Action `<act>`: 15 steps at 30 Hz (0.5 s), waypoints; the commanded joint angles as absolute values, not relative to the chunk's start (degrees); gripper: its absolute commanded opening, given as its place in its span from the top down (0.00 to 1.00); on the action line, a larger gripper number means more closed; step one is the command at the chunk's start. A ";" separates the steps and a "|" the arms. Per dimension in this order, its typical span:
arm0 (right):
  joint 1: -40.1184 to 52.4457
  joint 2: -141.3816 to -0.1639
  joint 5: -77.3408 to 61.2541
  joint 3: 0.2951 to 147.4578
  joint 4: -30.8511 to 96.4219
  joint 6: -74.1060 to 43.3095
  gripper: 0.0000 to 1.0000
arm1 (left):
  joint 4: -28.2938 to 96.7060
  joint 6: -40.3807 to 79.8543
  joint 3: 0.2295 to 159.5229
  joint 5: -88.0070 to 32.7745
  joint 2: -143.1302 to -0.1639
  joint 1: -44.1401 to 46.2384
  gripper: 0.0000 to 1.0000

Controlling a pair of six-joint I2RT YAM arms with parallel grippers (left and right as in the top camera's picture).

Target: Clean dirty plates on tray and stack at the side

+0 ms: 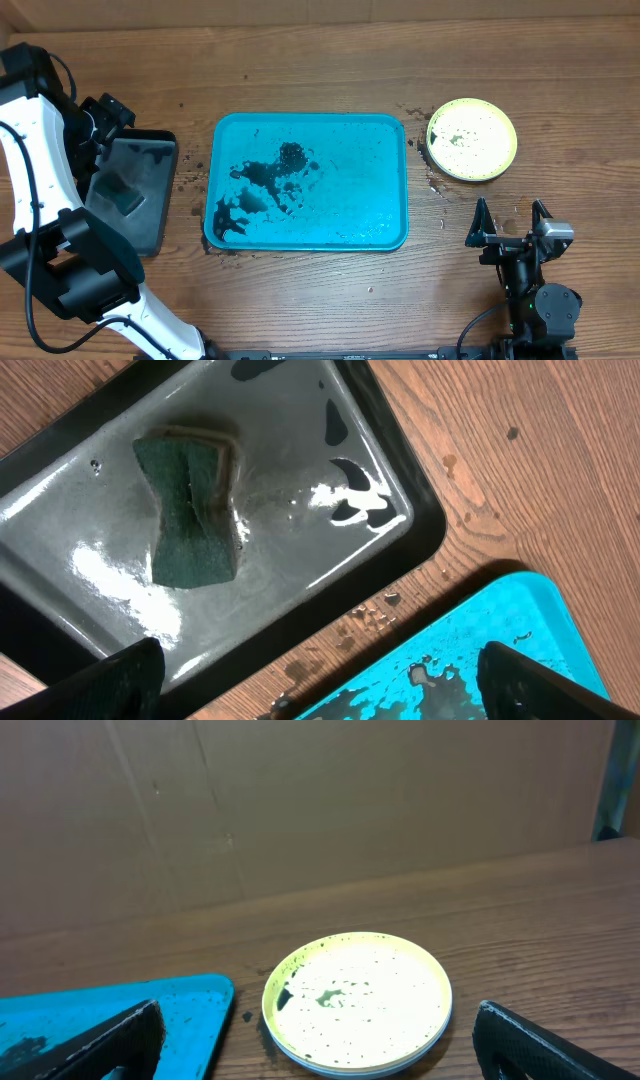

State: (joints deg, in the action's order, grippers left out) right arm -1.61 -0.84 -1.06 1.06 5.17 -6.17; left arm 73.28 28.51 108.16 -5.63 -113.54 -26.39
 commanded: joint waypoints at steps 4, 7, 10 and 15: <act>-1.23 -0.16 -0.47 0.45 4.82 -6.37 0.00 | 73.25 28.32 108.75 -5.98 -113.47 -26.55 0.00; -1.23 -0.16 -0.47 0.45 4.82 -6.37 0.00 | 73.25 28.32 108.75 -5.98 -113.47 -26.55 0.00; -1.23 -0.16 -0.47 0.45 4.82 -6.37 0.00 | 73.25 28.32 108.75 -5.98 -113.47 -26.55 0.00; -1.23 -0.16 -0.47 0.45 4.80 -6.37 0.00 | 73.43 28.27 108.75 -3.97 -113.47 -26.55 0.00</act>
State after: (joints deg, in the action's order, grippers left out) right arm -1.61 -0.84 -1.06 1.06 5.17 -6.20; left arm 73.30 28.51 108.16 -5.39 -113.54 -26.39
